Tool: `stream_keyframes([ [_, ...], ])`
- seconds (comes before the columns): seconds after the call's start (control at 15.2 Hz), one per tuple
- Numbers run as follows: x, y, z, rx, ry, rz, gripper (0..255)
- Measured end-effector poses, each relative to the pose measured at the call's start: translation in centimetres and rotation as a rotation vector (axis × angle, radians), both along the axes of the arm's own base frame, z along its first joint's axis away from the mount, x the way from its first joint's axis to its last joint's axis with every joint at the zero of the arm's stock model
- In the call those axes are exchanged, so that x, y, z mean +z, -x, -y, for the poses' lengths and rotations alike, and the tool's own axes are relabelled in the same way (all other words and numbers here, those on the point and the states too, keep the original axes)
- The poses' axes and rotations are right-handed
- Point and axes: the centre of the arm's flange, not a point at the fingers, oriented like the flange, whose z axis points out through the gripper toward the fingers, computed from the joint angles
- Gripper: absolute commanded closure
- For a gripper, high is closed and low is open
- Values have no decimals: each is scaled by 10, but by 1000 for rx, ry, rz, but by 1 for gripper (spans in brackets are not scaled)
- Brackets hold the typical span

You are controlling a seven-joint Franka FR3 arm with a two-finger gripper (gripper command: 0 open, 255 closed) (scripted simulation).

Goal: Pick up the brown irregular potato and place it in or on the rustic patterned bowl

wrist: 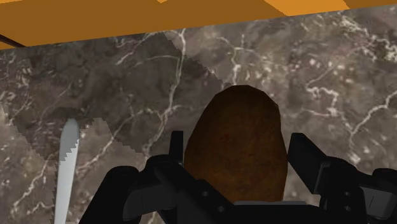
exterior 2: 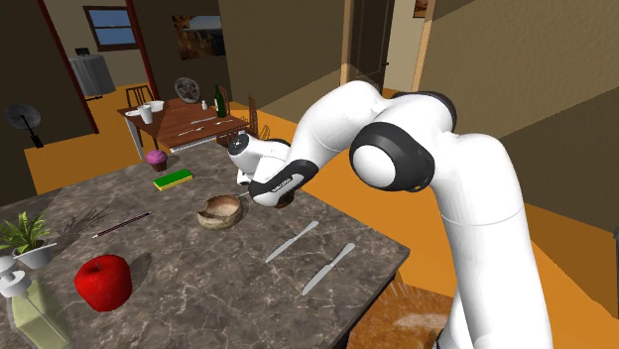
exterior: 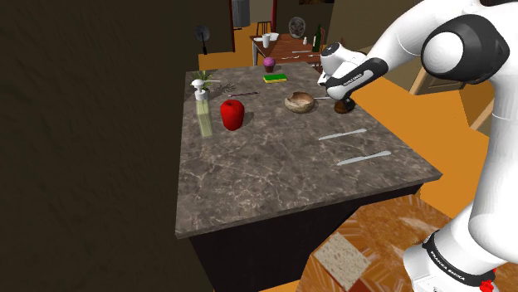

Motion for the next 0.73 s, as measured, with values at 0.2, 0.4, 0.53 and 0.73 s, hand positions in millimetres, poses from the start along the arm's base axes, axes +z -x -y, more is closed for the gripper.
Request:
stream_keyframes([
  [0.2,11,0,0,0,0,0,255],
  [0.4,26,0,0,0,0,0,255],
  [0.53,37,0,0,0,0,0,255],
  [0.73,53,0,-1,0,0,0,255],
])
